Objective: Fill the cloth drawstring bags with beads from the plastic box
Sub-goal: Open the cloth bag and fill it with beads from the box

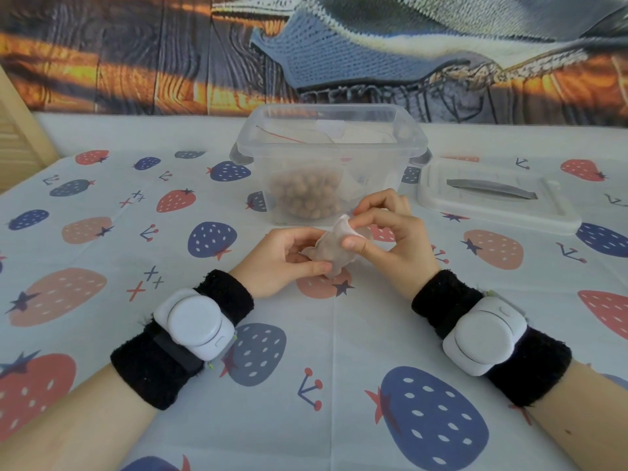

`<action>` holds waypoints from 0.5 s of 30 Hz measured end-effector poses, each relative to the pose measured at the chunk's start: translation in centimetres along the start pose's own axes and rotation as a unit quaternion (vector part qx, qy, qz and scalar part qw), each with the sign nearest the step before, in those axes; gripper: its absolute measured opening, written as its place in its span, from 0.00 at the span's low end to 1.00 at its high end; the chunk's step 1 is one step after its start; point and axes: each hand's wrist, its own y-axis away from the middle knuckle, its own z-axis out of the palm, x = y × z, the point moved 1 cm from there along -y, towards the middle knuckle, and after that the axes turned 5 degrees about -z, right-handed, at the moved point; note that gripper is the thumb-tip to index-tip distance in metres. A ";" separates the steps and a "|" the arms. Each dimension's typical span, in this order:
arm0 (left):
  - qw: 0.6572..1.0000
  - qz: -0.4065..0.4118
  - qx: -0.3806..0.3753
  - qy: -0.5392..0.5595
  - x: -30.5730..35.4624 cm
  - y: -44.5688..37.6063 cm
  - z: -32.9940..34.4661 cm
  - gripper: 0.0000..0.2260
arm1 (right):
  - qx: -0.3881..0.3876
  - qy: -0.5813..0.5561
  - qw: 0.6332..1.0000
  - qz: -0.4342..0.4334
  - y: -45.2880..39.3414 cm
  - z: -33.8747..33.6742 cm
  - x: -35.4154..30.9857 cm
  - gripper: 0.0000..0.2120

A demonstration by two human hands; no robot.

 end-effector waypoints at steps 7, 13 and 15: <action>0.999 -0.002 0.046 0.003 -0.1 0.1 -0.3 0.20 | 0.019 0.013 1.000 -0.016 0.0 -0.3 -0.2 0.08; 0.994 0.032 0.099 -0.022 0.1 0.3 -0.4 0.19 | 0.105 0.079 0.990 -0.056 -0.7 -1.4 -1.4 0.08; 0.992 0.041 0.119 -0.013 0.3 0.4 -0.6 0.19 | 0.110 0.151 0.975 -0.118 -1.7 -2.3 -2.5 0.12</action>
